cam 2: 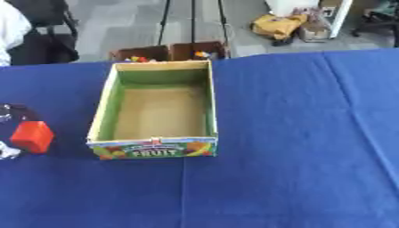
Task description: Pick up objects on the table and place them in the box.
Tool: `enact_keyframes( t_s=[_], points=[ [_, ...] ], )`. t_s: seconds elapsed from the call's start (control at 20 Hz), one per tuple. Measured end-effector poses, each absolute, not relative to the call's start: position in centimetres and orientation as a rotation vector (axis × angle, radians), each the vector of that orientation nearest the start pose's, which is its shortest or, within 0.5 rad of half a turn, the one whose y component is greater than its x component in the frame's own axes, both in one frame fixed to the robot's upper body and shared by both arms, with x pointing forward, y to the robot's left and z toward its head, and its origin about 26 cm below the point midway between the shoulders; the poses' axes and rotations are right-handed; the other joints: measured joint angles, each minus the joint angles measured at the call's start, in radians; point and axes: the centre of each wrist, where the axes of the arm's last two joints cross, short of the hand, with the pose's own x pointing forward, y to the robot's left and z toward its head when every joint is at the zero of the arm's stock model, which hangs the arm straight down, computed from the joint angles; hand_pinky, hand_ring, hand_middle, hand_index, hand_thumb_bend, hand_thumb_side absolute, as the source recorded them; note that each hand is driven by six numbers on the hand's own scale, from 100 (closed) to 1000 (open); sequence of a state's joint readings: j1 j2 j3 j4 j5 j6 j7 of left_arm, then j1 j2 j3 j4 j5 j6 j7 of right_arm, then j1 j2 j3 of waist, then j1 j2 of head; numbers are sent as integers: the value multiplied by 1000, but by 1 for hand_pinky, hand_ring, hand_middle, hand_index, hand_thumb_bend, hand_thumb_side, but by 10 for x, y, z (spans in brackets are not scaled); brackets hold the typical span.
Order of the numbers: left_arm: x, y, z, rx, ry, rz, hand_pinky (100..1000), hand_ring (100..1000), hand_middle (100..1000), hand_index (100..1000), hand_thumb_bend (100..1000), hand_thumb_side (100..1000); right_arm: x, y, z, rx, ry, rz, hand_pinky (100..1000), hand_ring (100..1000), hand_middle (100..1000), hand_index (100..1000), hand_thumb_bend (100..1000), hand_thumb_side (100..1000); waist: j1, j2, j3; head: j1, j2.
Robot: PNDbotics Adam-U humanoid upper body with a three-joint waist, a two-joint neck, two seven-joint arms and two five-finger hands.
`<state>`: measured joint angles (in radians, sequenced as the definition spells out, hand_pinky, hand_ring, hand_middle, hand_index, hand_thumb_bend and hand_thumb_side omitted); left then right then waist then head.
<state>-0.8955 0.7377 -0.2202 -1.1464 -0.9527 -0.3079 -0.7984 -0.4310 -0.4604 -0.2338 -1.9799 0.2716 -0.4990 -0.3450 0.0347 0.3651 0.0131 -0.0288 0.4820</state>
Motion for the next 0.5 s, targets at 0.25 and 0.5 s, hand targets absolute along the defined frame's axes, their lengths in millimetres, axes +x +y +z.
enact_keyframes(
  t_s=[0.25, 0.5],
  points=[
    [439, 346, 271, 999, -902, -1887, 756, 932, 1000, 1000, 285, 669, 300, -323, 271, 840, 3081, -212, 617, 744, 509, 691, 100, 1000, 0, 6, -2, 5, -1],
    [440, 349, 268, 996, -891, -1882, 705, 877, 999, 1000, 196, 581, 300, -323, 270, 839, 3083, -210, 618, 744, 507, 689, 100, 1000, 0, 12, -6, 8, -8]
  ],
)
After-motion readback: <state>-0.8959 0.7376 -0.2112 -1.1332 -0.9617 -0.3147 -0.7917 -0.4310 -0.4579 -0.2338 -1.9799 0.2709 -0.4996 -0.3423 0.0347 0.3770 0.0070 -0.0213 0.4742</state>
